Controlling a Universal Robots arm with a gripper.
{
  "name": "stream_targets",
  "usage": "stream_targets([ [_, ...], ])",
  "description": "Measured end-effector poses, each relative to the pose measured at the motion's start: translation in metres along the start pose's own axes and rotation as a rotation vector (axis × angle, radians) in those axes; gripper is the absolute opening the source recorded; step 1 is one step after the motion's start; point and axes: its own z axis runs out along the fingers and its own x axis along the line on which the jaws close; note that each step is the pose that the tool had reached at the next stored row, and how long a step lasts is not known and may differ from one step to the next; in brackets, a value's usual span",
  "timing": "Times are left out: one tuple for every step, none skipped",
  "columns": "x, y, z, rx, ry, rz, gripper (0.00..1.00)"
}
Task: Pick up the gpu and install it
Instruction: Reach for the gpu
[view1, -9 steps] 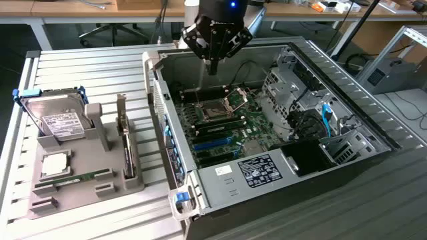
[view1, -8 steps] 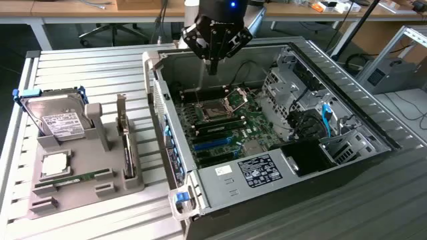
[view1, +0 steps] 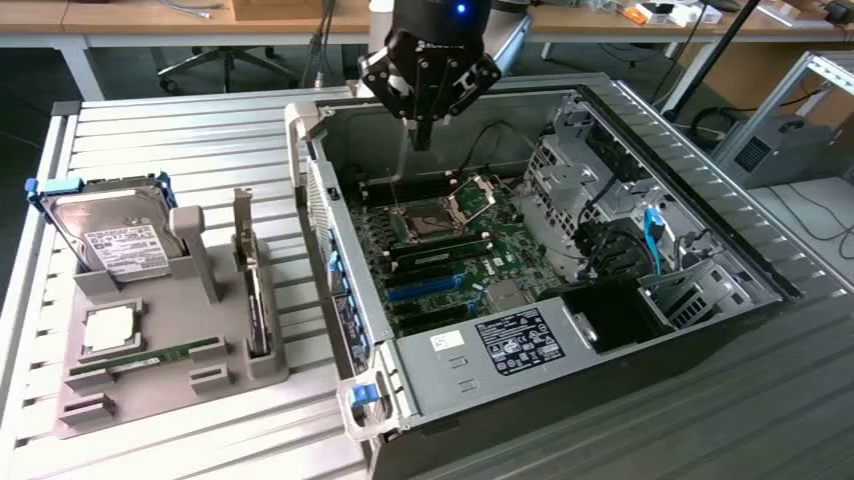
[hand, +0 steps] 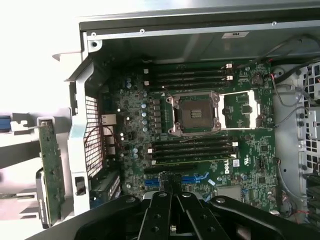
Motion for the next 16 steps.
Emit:
stream_targets([
  [0.003, -0.0002, 0.0000, -0.0001, 0.0000, 0.000, 0.11],
  [0.006, -0.0004, -0.0001, 0.0000, 0.0000, 0.000, 0.11],
  [0.008, -0.0006, -0.0002, -0.0001, 0.0000, 0.000, 0.11],
  [0.010, -0.0007, -0.0002, -0.0001, 0.0000, 0.000, 0.11],
  [0.012, -0.0009, -0.0003, -0.0001, 0.0000, 0.000, 0.11],
  [0.015, -0.0011, -0.0004, -0.0001, 0.0000, 0.000, 0.11],
  [0.018, -0.0013, -0.0005, 0.0000, 0.0000, 0.000, 0.11],
  [0.021, -0.0016, -0.0005, -0.0001, 0.0000, 0.000, 0.11],
  [0.023, -0.0017, -0.0006, -0.0001, 0.0000, 0.000, 0.11],
  [0.025, -0.0018, -0.0006, -0.0001, 0.0000, 0.000, 0.11],
  [0.027, -0.0020, -0.0007, -0.0001, 0.0000, 0.000, 0.11],
  [0.029, -0.0021, -0.0007, -0.0001, 0.0000, 0.000, 0.11],
  [0.031, -0.0023, -0.0008, 0.0000, 0.0000, 0.000, 0.11],
  [0.033, -0.0025, -0.0008, -0.0001, 0.0000, 0.000, 0.11],
  [0.035, -0.0026, -0.0009, -0.0001, -0.0001, 0.000, 0.11],
  [0.038, -0.0028, -0.0009, -0.0001, 0.0000, 0.000, 0.11],
])
